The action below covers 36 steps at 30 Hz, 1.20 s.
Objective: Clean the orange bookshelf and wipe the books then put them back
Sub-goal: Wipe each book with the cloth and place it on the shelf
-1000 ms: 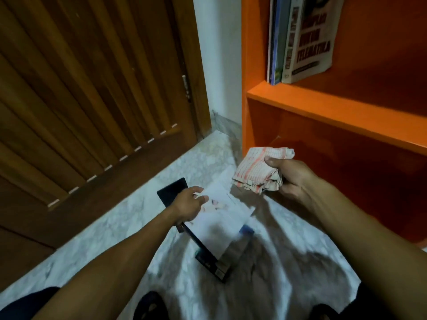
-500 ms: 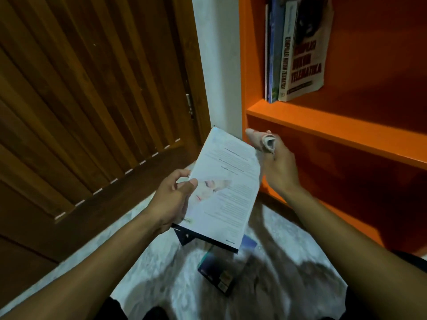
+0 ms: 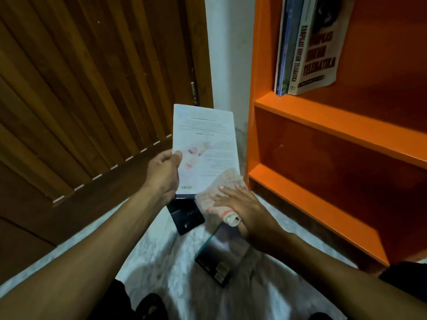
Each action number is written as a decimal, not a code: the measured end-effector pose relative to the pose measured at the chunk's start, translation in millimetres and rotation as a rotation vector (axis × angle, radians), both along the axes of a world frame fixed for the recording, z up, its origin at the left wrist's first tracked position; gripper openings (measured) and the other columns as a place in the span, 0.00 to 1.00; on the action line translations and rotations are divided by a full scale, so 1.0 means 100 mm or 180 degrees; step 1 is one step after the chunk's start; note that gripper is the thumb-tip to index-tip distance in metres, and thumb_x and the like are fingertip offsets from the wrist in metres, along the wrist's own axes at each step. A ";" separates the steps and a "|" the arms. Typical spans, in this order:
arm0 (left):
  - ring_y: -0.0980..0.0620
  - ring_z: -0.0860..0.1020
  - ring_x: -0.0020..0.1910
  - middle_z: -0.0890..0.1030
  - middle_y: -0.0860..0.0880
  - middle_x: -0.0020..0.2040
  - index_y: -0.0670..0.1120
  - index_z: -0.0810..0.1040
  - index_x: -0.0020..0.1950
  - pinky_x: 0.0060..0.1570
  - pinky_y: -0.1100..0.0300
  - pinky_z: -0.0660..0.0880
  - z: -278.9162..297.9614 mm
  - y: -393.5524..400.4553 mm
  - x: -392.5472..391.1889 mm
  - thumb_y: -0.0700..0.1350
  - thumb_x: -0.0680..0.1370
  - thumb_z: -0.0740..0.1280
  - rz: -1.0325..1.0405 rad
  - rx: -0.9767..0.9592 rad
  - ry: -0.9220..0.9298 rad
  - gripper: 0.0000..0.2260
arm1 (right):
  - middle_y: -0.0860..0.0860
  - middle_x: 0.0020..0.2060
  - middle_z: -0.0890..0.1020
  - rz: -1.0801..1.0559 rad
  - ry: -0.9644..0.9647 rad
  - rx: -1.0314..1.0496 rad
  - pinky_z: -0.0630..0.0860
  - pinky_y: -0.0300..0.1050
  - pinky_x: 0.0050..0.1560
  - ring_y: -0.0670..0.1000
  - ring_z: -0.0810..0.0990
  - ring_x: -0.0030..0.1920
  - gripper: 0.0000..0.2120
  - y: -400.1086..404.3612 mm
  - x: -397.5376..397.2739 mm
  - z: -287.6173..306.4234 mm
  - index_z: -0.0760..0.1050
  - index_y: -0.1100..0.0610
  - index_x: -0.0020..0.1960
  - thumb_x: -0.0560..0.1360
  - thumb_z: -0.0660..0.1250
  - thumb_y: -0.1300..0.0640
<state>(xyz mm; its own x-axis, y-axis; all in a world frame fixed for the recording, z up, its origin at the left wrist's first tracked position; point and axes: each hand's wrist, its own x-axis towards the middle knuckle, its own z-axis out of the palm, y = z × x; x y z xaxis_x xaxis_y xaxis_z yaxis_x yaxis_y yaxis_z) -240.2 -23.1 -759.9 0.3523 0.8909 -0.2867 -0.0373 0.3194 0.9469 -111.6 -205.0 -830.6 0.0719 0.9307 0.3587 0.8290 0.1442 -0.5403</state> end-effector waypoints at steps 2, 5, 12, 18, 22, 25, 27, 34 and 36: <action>0.43 0.85 0.50 0.85 0.44 0.56 0.42 0.76 0.62 0.50 0.47 0.81 0.01 0.05 -0.05 0.43 0.83 0.63 0.0047 0.0047 0.0053 0.10 | 0.50 0.64 0.80 0.0194 0.0217 -0.0021 0.55 0.35 0.74 0.34 0.65 0.68 0.31 -0.08 -0.12 0.14 0.78 0.54 0.63 0.81 0.46 0.35; 0.47 0.86 0.46 0.84 0.47 0.56 0.46 0.77 0.58 0.51 0.45 0.81 0.02 0.06 -0.13 0.45 0.83 0.63 0.0013 0.0331 0.0287 0.07 | 0.43 0.52 0.84 0.0224 0.1586 -0.0012 0.71 0.27 0.56 0.31 0.77 0.56 0.12 -0.07 -0.14 0.34 0.80 0.46 0.54 0.83 0.57 0.51; 0.56 0.83 0.31 0.84 0.46 0.52 0.47 0.77 0.61 0.23 0.64 0.72 0.10 -0.26 -0.23 0.48 0.83 0.62 -0.0633 0.0850 0.0909 0.09 | 0.46 0.44 0.82 -0.1689 0.2619 0.1094 0.80 0.43 0.46 0.41 0.81 0.43 0.08 0.33 0.38 0.70 0.78 0.48 0.51 0.81 0.62 0.59; 0.59 0.81 0.33 0.83 0.50 0.44 0.50 0.78 0.60 0.30 0.67 0.72 -0.07 -0.51 -0.09 0.47 0.83 0.63 -0.1298 0.1243 0.1147 0.08 | 0.45 0.77 0.63 -0.1599 0.0771 0.0565 0.40 0.59 0.77 0.49 0.53 0.79 0.33 0.67 0.40 0.67 0.68 0.43 0.72 0.75 0.58 0.72; 0.54 0.83 0.40 0.84 0.47 0.48 0.48 0.80 0.59 0.36 0.63 0.75 -0.13 -0.51 -0.01 0.46 0.83 0.63 -0.1220 0.1029 0.0951 0.09 | 0.45 0.78 0.60 -0.1262 0.0246 0.0525 0.34 0.61 0.77 0.47 0.46 0.80 0.37 0.69 0.21 0.50 0.66 0.45 0.74 0.72 0.61 0.73; 0.39 0.83 0.51 0.85 0.42 0.51 0.45 0.82 0.56 0.52 0.49 0.80 -0.18 -0.45 0.04 0.43 0.82 0.64 -0.0803 0.0720 0.0603 0.08 | 0.44 0.78 0.60 -0.0864 0.0111 0.0346 0.37 0.60 0.78 0.46 0.46 0.80 0.36 0.64 0.03 0.34 0.64 0.45 0.76 0.73 0.60 0.71; 0.35 0.83 0.52 0.85 0.38 0.50 0.43 0.82 0.54 0.58 0.39 0.78 -0.20 -0.39 0.07 0.40 0.81 0.65 -0.0465 0.0386 0.0339 0.07 | 0.45 0.78 0.62 -0.0685 0.0024 0.0300 0.39 0.61 0.78 0.47 0.47 0.80 0.34 0.58 -0.13 0.22 0.63 0.48 0.76 0.72 0.56 0.67; 0.37 0.83 0.53 0.83 0.36 0.55 0.39 0.79 0.58 0.57 0.39 0.78 -0.09 -0.21 0.06 0.38 0.81 0.64 0.0367 -0.0064 -0.0025 0.08 | 0.47 0.74 0.69 0.0011 0.0084 0.0558 0.47 0.63 0.77 0.48 0.55 0.79 0.34 0.43 -0.33 -0.17 0.69 0.51 0.73 0.70 0.64 0.70; 0.37 0.83 0.54 0.84 0.38 0.54 0.40 0.79 0.59 0.56 0.40 0.79 -0.06 -0.16 0.02 0.39 0.81 0.64 0.0531 -0.0110 -0.0063 0.09 | 0.48 0.72 0.72 0.0301 -0.0018 0.0631 0.52 0.66 0.75 0.49 0.59 0.78 0.28 0.40 -0.37 -0.24 0.73 0.52 0.70 0.71 0.69 0.66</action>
<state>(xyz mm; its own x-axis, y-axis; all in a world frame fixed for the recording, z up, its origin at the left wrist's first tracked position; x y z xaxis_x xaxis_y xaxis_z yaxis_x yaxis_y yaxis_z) -238.0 -39.4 -765.6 0.2061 0.9272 -0.3128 -0.1111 0.3397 0.9339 -148.4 -164.9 -854.3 -0.0150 0.8444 0.5355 0.8096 0.3245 -0.4891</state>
